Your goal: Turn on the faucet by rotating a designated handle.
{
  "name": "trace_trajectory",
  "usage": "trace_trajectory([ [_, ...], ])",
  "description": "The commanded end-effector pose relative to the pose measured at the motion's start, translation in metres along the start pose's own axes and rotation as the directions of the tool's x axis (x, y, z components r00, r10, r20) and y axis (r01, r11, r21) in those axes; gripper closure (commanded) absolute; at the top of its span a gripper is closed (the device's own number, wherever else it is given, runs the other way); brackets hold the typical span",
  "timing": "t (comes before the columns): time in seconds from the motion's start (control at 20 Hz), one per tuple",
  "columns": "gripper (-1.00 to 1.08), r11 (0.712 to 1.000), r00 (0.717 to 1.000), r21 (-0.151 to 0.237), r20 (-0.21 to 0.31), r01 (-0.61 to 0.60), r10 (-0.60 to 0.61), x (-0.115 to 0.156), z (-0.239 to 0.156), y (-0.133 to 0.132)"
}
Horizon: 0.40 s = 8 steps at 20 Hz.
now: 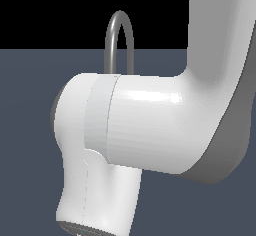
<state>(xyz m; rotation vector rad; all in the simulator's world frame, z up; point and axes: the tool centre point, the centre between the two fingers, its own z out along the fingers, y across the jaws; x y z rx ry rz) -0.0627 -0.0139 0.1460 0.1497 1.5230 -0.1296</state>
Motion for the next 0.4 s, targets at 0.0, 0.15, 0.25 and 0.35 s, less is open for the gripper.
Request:
trace_trajectory([
  [0.0, 1.08, 1.0, 0.999, 0.026, -0.036, 0.01, -0.009, 0.023, -0.004, -0.017],
  [0.15, 1.08, 0.999, 0.999, 0.039, -0.038, 0.013, -0.011, 0.032, -0.004, -0.026],
  [0.25, 1.08, 0.999, 0.999, 0.048, -0.04, 0.014, -0.013, 0.039, -0.004, -0.033],
  [0.35, 1.08, 0.999, 0.999, 0.052, -0.041, 0.015, -0.013, 0.042, -0.004, -0.036],
])
